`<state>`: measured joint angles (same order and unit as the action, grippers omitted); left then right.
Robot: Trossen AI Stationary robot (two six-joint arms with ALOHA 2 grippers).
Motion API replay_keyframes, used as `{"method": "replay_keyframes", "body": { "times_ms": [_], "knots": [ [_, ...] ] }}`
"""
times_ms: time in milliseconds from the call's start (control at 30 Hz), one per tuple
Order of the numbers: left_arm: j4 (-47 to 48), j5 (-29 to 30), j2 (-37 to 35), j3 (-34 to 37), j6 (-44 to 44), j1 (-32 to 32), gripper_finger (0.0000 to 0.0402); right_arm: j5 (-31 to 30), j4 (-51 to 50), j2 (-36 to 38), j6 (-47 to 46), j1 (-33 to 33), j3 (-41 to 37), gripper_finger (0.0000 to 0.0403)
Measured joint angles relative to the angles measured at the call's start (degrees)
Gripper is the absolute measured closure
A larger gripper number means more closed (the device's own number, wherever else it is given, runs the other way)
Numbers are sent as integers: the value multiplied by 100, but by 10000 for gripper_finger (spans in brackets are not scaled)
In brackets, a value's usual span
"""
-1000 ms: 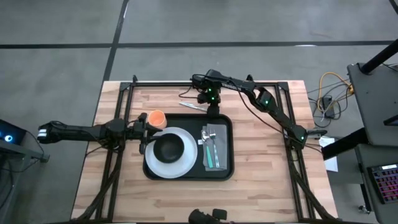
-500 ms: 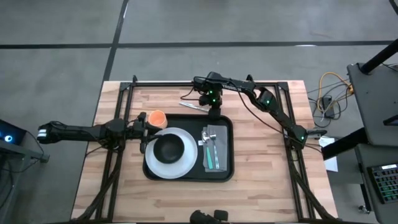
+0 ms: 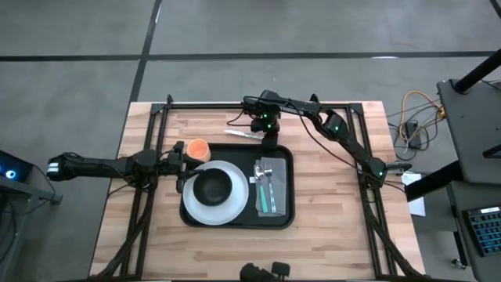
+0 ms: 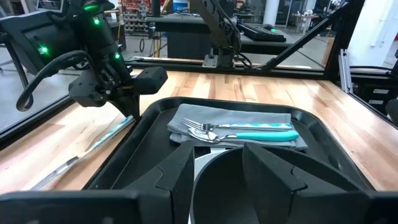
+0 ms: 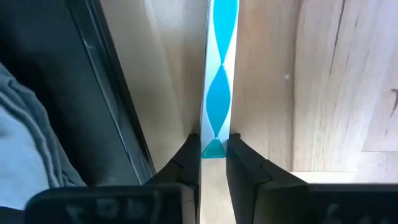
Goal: Set up tray
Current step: Put the blue knife on top of the gray napkin beside the blue fork on the black serving tray
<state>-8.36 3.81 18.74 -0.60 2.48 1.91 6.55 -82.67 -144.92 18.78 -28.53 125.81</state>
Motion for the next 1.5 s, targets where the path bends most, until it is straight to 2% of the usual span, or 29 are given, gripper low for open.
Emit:
{"method": "replay_keyframes", "body": {
  "times_ms": [300,500,833,1200,1500],
  "knots": [
    [0,0,0,0,0,0,283,-85,-340,274,-589,-91,336,370],
    [0,0,-2,-4,0,0,283,-225,-541,572,-1223,-138,331,370],
    [0,0,-2,-4,0,0,283,-101,-732,929,-2446,66,196,370],
    [0,0,-2,0,0,0,283,135,-732,1325,-3774,665,-211,370],
    [1,0,-2,-1,0,0,283,331,-605,1847,-5269,1309,-1347,370]
  ]
}}
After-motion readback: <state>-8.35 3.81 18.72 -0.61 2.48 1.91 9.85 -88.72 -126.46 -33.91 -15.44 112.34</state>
